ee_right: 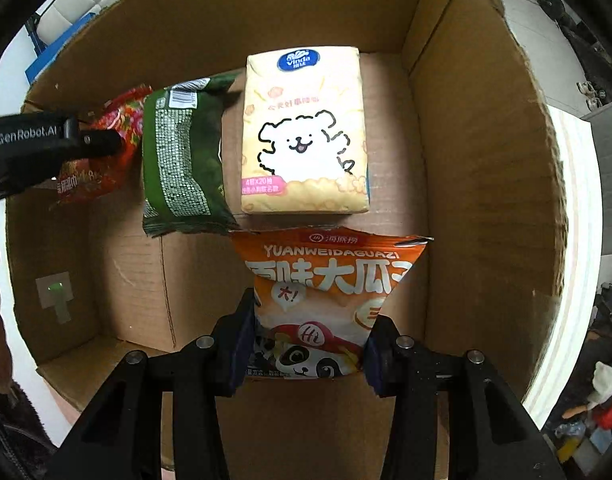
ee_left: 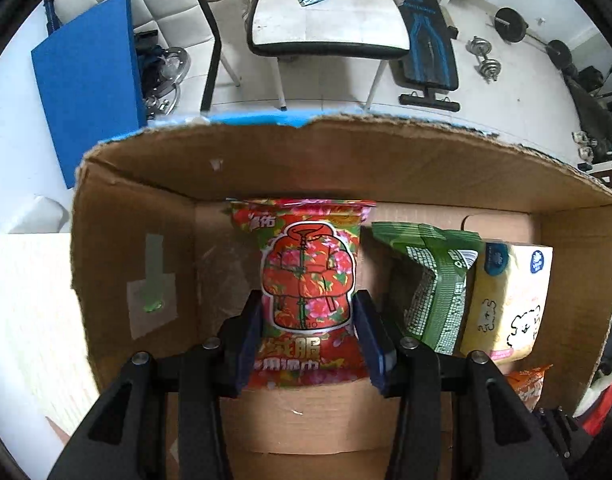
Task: Organize soft objects
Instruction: 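Carry both bags into the box beside the tissue pack and release, then grasp the black snack bag with the right gripper while the left grasps the blue-white tissue pack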
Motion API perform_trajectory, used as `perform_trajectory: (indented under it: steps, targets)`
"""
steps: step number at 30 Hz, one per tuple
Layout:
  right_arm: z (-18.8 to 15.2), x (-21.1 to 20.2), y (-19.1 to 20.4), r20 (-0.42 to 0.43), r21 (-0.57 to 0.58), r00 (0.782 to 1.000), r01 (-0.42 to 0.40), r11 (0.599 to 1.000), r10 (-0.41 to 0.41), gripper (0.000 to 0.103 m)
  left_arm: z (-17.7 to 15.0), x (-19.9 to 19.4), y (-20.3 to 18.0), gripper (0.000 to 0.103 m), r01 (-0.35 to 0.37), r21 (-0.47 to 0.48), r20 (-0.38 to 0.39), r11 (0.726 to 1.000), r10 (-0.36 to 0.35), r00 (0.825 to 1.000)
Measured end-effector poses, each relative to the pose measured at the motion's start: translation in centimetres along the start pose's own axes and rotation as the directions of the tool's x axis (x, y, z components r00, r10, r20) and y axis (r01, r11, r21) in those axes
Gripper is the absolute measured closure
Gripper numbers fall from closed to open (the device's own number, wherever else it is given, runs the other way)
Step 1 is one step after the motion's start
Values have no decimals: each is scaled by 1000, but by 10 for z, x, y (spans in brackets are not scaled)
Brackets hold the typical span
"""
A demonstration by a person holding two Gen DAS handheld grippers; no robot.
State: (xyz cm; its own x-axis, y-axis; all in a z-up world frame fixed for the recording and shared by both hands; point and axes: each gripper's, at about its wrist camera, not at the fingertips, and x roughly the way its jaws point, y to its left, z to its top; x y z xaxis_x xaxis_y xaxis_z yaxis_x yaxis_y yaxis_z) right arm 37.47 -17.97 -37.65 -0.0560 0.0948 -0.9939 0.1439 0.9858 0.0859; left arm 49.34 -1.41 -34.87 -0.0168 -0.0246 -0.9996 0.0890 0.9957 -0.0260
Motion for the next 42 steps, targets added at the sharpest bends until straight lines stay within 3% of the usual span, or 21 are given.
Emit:
perform_trajectory:
  steps: [2,3,6,7,9,12,15,25,29,32,33,36,37,39,42]
  targets:
    - [2,4,3,-8,-5,1000,0,1000,0,53,0,-6,2,60,9,-6,0,1000,-9,1000]
    - [2,3,5,-11,-5,1000,2,1000,-2,52,1,-10,3,54,16,-6,5,1000,-16,1000]
    - [3,-3,7,-2,-12,1000,-2,1000,2,37,-2,-26,6,36,23,3,39,1000,-23,999]
    - [3,-8,9,3,-15,1000,-1,1000,1,33,-5,-32,6,34,24,9,51,1000,-24,998]
    - [4,-19,12,22,-17,1000,1,1000,-1,29,-13,-44,7,18,30,20,76,999,-32,997]
    - [0,-35,17,41,-28,999,7,1000,-6,11,-28,-61,10,13,29,29,109,999,-32,994]
    - [-7,-50,20,76,-30,997,5,1000,-3,0,-46,-75,11,3,32,39,138,999,-37,990]
    - [-48,-104,13,216,-47,976,1,999,9,0,-113,-127,13,3,14,46,294,999,-27,955]
    - [-85,-113,9,274,-32,961,-41,999,48,0,-167,-132,24,3,-47,-11,345,999,48,937]
    - [-121,-96,5,273,-7,959,-81,997,80,0,-211,-114,39,3,-139,-72,341,988,155,927]
    - [-134,-84,3,261,10,962,-86,996,80,0,-221,-105,44,3,-151,-90,326,984,173,930]
    - [-159,-39,0,180,74,976,-133,988,118,1,-247,-66,60,3,-153,-118,227,981,177,958]
    - [-163,-23,0,145,94,981,-145,985,131,6,-254,-53,65,3,-160,-125,194,979,182,964]
    - [-168,8,1,99,139,985,-152,978,139,17,-262,-37,71,3,-173,-135,160,975,194,968]
    - [-167,37,4,84,188,990,-130,974,116,22,-270,-21,80,3,-185,-142,143,972,205,968]
